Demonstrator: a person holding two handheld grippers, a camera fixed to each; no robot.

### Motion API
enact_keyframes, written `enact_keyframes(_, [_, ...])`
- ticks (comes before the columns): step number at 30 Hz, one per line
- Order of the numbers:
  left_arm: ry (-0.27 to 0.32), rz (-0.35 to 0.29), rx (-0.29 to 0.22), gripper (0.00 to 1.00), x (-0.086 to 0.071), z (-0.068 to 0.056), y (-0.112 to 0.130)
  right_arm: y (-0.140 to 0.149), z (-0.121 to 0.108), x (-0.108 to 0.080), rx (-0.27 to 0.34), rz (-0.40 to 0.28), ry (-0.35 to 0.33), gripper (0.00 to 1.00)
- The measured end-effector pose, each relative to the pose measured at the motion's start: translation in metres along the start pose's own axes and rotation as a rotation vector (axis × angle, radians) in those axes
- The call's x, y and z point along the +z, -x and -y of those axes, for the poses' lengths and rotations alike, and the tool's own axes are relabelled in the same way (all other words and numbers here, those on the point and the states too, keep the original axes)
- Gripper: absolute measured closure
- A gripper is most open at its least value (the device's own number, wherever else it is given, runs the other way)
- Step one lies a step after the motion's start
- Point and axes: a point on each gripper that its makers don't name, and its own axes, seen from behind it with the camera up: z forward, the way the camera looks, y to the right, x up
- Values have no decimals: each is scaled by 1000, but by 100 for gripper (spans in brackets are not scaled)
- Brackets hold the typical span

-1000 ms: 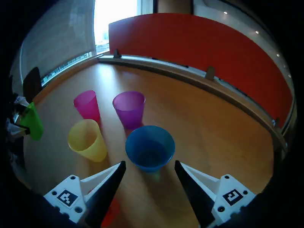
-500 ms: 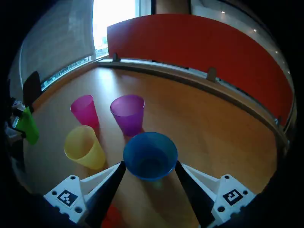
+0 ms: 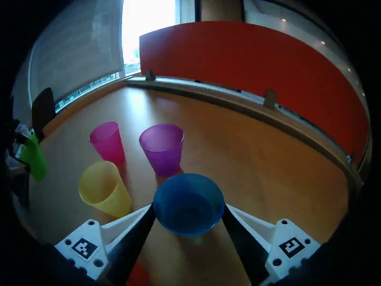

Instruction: Pour water

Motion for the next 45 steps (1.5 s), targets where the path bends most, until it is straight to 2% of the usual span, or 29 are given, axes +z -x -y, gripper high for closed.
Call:
enact_keyframes(12, [1,-5,-4,15,-1,-4,-2,2,-1,2,-58,-3,-18,6])
enact_keyframes(21, [2,-5,0,15,-1,-6,-3,2,-1,4,-63,-13,-27,9])
enact_keyframes(32, [6,-6,9,15,0,-8,-5,-3,-1,3,-61,-56,-30,10])
enact_keyframes(39, [9,-18,15,15,1,-7,-12,-16,-1,-7,-67,-92,-26,10])
enact_keyframes(45, [16,-41,16,15,0,-7,-23,-37,0,-31,-69,-131,-8,10])
